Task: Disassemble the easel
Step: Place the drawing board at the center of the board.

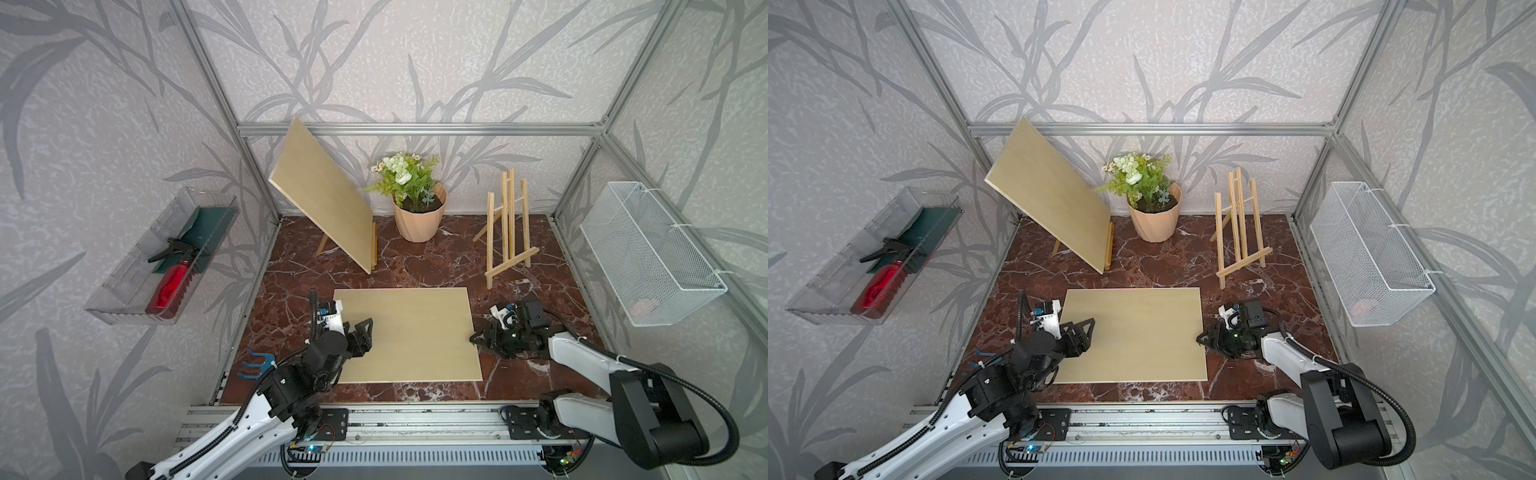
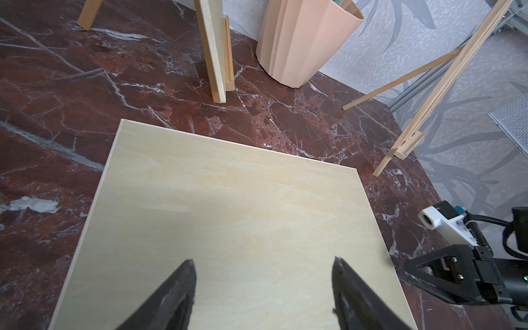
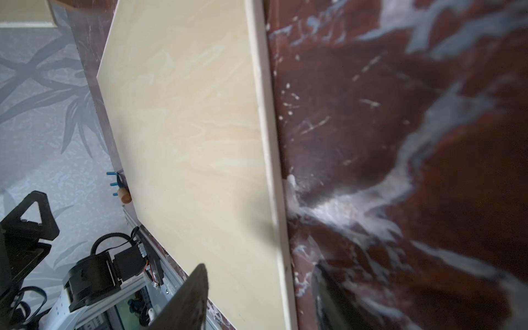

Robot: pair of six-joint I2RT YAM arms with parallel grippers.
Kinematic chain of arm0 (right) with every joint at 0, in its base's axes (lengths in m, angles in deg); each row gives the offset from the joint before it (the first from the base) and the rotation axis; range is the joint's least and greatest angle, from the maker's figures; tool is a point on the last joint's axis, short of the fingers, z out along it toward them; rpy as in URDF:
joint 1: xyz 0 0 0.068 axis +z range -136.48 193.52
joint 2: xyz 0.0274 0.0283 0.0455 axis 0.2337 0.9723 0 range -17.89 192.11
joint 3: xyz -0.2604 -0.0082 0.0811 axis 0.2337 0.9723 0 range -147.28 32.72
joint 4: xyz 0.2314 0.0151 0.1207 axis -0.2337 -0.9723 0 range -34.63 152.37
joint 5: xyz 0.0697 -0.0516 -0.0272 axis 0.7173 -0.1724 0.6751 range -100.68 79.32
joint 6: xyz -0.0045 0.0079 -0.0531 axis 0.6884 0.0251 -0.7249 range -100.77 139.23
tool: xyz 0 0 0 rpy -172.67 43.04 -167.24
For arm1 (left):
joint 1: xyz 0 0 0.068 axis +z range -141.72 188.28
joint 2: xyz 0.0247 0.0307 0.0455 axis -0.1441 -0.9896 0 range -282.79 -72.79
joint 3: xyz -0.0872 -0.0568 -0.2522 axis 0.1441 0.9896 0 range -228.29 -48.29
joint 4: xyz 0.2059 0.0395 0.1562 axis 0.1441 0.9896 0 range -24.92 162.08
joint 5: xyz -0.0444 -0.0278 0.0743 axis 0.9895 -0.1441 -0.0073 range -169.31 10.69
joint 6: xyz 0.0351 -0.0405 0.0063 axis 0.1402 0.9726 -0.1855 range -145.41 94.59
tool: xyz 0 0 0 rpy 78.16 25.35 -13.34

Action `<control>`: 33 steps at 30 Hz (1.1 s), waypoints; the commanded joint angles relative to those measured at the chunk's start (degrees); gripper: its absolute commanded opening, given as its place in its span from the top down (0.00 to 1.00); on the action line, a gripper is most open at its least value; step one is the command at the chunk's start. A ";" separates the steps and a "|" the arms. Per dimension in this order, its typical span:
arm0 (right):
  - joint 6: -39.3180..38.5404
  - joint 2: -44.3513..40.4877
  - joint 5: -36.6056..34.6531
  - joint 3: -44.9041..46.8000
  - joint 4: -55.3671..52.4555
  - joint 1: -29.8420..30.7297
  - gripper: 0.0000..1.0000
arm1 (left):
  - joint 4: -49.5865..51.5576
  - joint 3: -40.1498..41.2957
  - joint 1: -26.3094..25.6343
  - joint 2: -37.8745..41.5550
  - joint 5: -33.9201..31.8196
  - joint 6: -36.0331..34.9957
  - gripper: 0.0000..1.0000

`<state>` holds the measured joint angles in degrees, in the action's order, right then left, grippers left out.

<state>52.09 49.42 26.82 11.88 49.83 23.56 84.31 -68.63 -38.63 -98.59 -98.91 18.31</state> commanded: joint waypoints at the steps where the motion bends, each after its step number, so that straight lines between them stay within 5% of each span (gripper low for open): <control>1: 2.28 -6.03 -7.44 2.12 -6.75 -0.29 0.35 | -0.47 1.00 0.07 0.16 -1.10 0.42 0.22; 9: 3.26 -24.08 -16.48 1.63 -14.23 -0.37 0.14 | -2.16 1.24 0.06 -0.16 0.87 -0.92 0.06; 17: 2.41 -33.67 -21.86 -3.80 -14.35 -0.38 0.13 | -5.41 2.37 0.05 0.22 4.43 -2.41 0.04; 25: -0.72 -29.22 -28.38 -13.10 -7.21 -0.13 0.13 | -6.92 2.38 0.06 -0.48 7.53 -2.67 0.01; 33: -12.82 -9.89 -30.60 -26.23 0.49 1.12 0.15 | -9.51 3.06 0.07 -0.94 11.47 -2.47 0.01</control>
<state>45.47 34.51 -1.66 -10.76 46.70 24.30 77.01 -66.49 -38.63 -99.53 -89.35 16.15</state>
